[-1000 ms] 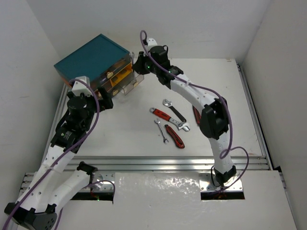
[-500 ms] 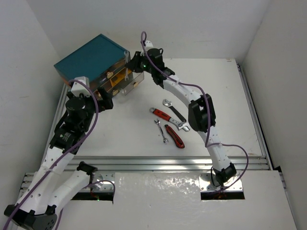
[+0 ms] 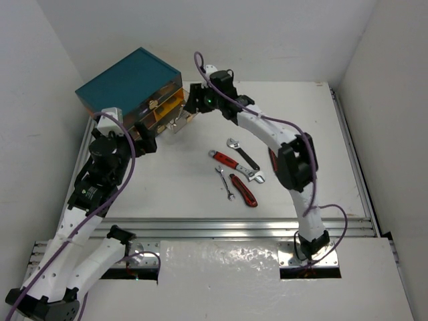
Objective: Sort the tools into containers
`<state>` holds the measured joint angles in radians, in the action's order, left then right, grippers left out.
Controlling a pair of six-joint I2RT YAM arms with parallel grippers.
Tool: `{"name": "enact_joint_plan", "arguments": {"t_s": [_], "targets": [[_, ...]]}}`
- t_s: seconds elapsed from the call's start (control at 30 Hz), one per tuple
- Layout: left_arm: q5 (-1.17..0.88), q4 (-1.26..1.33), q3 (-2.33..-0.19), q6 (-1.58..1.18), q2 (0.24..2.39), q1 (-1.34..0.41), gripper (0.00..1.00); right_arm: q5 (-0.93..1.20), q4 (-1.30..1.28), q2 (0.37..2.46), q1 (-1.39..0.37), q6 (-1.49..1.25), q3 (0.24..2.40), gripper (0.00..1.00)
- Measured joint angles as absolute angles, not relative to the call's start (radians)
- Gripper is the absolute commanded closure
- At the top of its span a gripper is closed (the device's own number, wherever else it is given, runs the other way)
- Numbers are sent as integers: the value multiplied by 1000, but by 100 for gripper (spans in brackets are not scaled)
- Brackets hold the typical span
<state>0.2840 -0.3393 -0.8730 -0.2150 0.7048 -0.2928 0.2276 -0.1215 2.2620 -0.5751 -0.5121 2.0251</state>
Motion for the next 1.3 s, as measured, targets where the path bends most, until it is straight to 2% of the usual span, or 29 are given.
{"name": "enact_joint_plan", "arguments": {"t_s": [0.2, 0.3, 0.5, 0.9, 1.1, 1.13, 1.3], "targets": [[287, -340, -873, -215, 705, -292, 0, 20, -439, 1922, -642, -350, 1711, 54], [295, -340, -873, -215, 705, -284, 0, -54, -519, 1850, -706, -337, 1567, 55], [302, -340, -873, -215, 708, -275, 0, -101, -633, 1927, -771, -335, 1431, 56], [302, -340, -873, -215, 714, -275, 0, -109, -656, 2076, -761, -340, 1432, 57], [302, -340, -873, -215, 713, -275, 0, -81, -650, 2092, -755, -352, 1432, 71], [302, -340, -873, -215, 713, -275, 0, -80, -650, 2094, -755, -355, 1434, 76], [302, -340, -873, -215, 713, -275, 0, -82, -652, 2099, -757, -368, 1442, 85]]}}
